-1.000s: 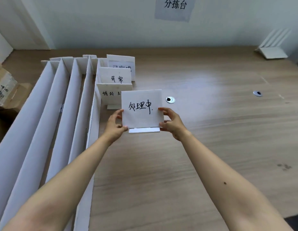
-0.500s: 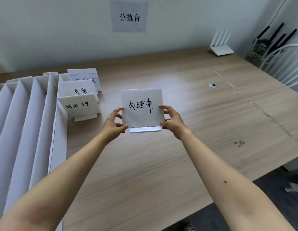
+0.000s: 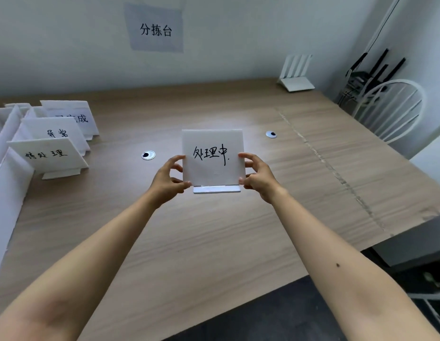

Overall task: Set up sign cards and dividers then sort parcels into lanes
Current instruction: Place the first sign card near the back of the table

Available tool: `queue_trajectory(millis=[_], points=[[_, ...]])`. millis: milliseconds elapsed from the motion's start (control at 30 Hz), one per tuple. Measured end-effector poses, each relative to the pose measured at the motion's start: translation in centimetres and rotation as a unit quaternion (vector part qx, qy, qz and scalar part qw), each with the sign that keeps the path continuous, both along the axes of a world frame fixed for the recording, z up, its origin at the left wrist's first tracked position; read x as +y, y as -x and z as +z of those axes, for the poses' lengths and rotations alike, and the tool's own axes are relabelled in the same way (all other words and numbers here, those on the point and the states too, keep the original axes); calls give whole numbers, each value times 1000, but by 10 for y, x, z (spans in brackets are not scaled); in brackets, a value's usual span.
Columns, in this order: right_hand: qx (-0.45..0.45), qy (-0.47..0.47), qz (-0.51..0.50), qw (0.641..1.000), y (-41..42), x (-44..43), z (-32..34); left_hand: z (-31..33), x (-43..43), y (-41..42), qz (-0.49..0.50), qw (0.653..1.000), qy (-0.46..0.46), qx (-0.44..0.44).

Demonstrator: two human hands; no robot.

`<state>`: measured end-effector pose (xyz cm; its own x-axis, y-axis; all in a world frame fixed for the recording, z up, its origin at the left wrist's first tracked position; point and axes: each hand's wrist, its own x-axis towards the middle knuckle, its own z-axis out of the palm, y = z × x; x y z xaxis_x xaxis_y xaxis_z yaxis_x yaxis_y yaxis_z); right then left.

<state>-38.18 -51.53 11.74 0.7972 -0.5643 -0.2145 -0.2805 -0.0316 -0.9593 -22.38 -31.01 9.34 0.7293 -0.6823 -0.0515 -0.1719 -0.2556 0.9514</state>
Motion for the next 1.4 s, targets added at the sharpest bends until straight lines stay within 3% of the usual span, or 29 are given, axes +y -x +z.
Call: queue_trajectory(millis=[400,900,1400], points=[[-2,-1,-45,999,54,-124,-6,3,-135,44,-27,999,-21,-10],[0,-9,-84,996,10,-289,-11,1,-309,1,-15,1000,-17,0],[7,-4,-61,998,19,-459,-24,-13,-476,14,25,999,-41,4]])
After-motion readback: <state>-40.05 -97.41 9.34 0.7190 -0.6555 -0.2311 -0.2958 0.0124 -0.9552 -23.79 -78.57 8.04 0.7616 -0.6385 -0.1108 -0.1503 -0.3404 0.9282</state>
